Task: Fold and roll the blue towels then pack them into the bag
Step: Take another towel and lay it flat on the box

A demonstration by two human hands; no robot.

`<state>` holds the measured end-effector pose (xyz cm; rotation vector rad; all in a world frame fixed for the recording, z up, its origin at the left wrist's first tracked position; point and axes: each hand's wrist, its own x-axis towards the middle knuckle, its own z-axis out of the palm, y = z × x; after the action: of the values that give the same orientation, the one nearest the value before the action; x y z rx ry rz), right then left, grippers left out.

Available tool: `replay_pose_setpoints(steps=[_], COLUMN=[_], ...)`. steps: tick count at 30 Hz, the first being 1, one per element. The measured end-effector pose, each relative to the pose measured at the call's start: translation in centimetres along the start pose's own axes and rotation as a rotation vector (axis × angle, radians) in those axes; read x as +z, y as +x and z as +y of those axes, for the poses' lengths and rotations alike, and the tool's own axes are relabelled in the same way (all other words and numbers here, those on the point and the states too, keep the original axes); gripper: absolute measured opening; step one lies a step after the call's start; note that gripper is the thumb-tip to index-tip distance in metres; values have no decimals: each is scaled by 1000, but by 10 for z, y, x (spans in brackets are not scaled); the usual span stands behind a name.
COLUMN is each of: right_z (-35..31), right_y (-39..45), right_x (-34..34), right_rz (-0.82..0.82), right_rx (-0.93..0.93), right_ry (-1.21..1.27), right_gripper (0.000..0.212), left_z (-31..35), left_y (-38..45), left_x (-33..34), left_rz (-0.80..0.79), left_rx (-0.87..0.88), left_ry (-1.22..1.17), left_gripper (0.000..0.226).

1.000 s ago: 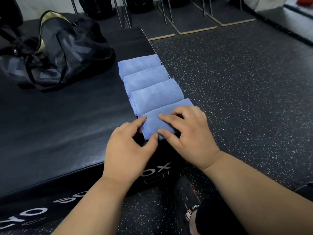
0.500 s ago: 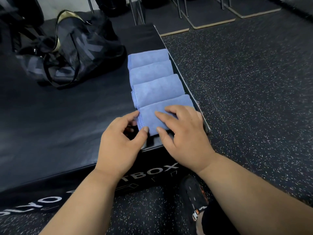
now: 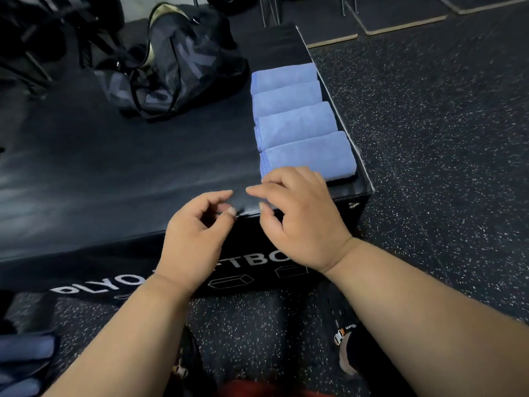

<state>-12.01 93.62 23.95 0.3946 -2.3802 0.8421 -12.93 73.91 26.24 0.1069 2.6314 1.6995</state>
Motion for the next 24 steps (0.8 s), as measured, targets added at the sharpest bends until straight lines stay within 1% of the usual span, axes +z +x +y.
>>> replay_pose_setpoints(steps=[4, 8, 12, 14, 16, 19, 21, 24], right_z=[-44, -99, -154, -177, -199, -233, -257, -293], right_y=[1, -3, -14, -25, -38, -49, -51, -50], right_x=[17, 41, 73, 92, 112, 143, 164, 202], right_rz=[-154, -313, -577, -702, -797, -861, -888, -933], right_rx=[-32, -18, 23, 55, 137, 236, 258, 260], right_ry=[132, 219, 285, 313, 370, 440, 467, 491], right_gripper=[25, 21, 23, 22, 21, 21, 22, 23], left_z=[-12, -34, -65, -87, -112, -159, -197, -256], left_y=[-20, -44, -86, -110, -134, -169, -192, -221], left_x=[-45, -103, -178, -223, -269, -337, -376, -414], left_rz=[45, 15, -1, 34, 80, 167, 214, 286], left_rx=[-52, -139, -283, -348, -414, -539, -636, -770], left_ry=[92, 144, 200, 222, 289, 386, 447, 395], left_gripper=[23, 20, 21, 18, 19, 29, 39, 46])
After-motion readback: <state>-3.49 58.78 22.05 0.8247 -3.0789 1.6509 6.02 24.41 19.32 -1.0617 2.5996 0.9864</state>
